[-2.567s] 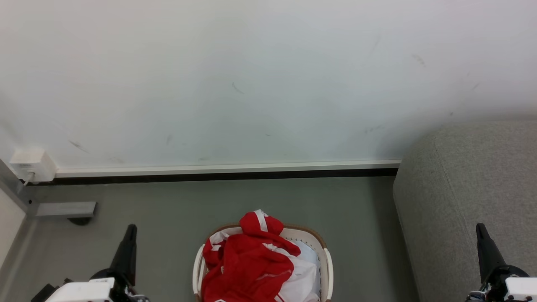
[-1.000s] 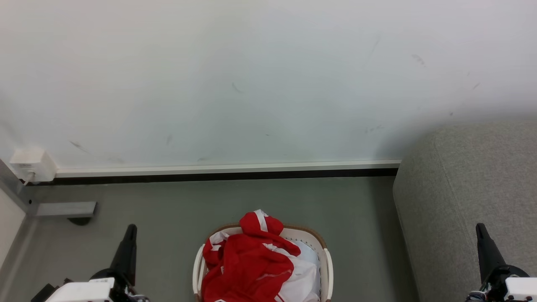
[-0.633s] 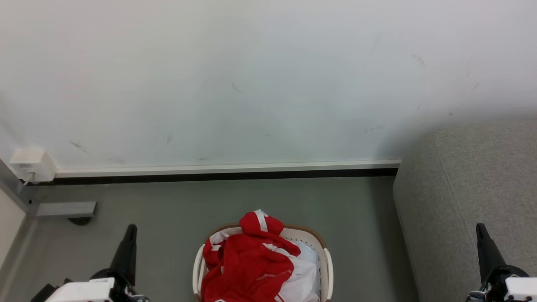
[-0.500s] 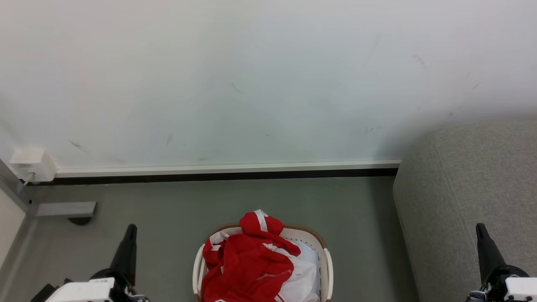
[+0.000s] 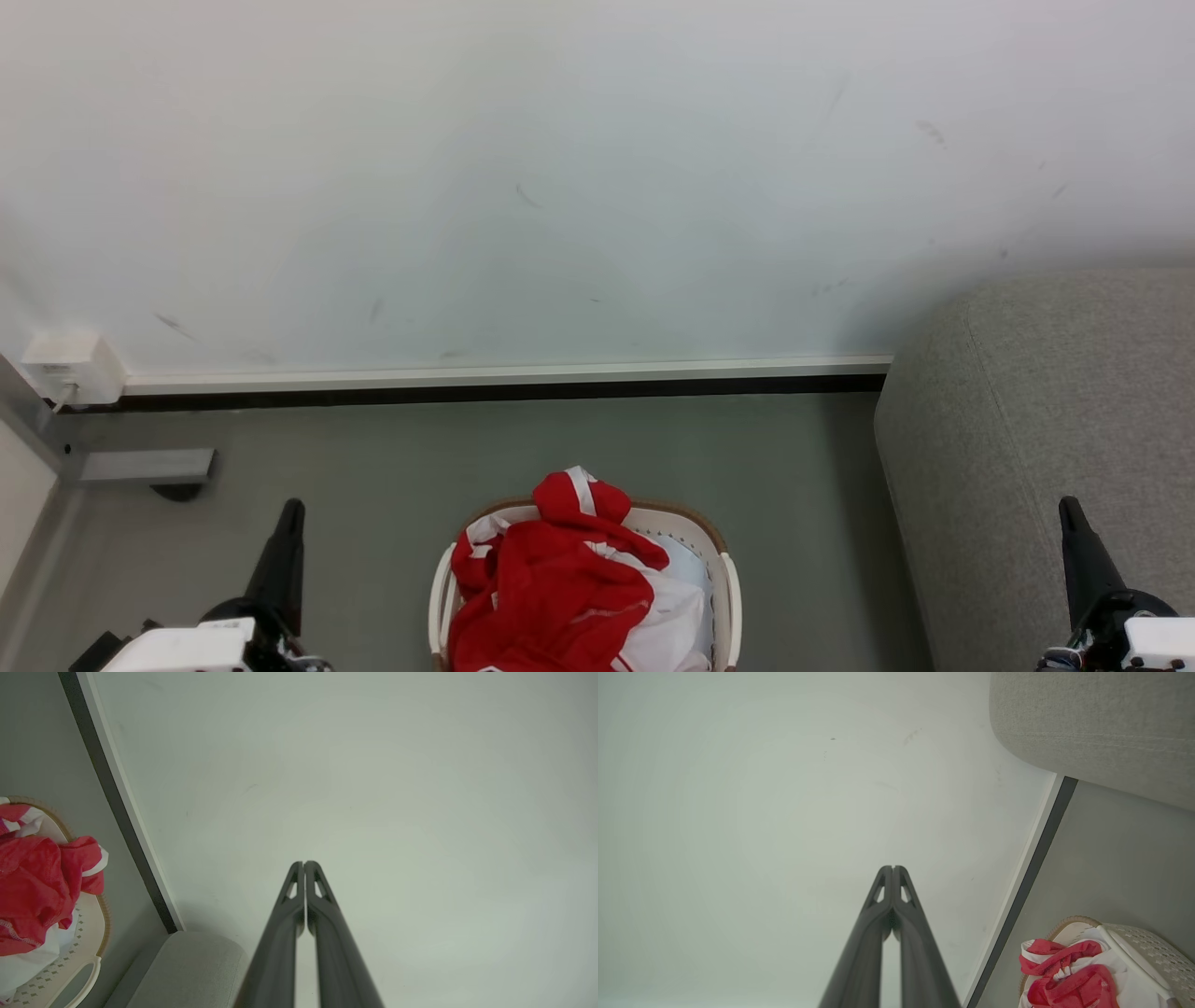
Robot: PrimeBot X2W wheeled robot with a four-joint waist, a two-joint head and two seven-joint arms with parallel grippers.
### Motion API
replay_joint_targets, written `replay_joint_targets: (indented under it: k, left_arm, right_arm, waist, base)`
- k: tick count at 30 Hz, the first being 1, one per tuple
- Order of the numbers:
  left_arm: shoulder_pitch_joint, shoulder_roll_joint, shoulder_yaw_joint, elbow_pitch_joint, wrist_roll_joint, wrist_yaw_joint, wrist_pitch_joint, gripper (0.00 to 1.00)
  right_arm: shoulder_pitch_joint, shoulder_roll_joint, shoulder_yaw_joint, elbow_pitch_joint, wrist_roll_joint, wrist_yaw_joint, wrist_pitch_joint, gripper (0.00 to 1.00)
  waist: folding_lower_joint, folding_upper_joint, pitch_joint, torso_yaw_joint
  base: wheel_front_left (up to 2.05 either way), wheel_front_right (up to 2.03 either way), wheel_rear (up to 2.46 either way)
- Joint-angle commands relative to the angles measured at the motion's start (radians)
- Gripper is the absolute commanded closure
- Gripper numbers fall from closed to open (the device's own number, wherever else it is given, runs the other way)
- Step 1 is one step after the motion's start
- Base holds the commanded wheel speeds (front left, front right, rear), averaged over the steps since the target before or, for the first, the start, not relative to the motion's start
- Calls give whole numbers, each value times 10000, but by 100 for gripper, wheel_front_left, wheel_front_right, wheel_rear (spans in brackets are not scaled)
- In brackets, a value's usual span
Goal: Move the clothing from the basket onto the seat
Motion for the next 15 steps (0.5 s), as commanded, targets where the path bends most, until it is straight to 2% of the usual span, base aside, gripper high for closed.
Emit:
replay_joint_targets:
  k: [1,13,14,15]
  left_arm:
    - [-83,61,12,-29,-151,-49,35,100]
    - [-83,61,12,-29,-151,-49,35,100]
    - [0,0,0,0,0,0,0,0]
    - [24,-10,-1,48,9,4,-10,0]
  right_arm:
    - [-127,-71,-35,-45,12,-23,23,100]
    - [-127,-71,-35,-43,12,-23,23,100]
    - [0,0,0,-2,0,0,0,0]
    - [26,15,5,42,-1,0,-5,0]
  waist:
    - [0,0,0,0]
    - [0,0,0,0]
    - [0,0,0,0]
    - [0,0,0,0]
  base:
    - [0,0,0]
    - [0,0,0]
    - [0,0,0]
    - [0,0,0]
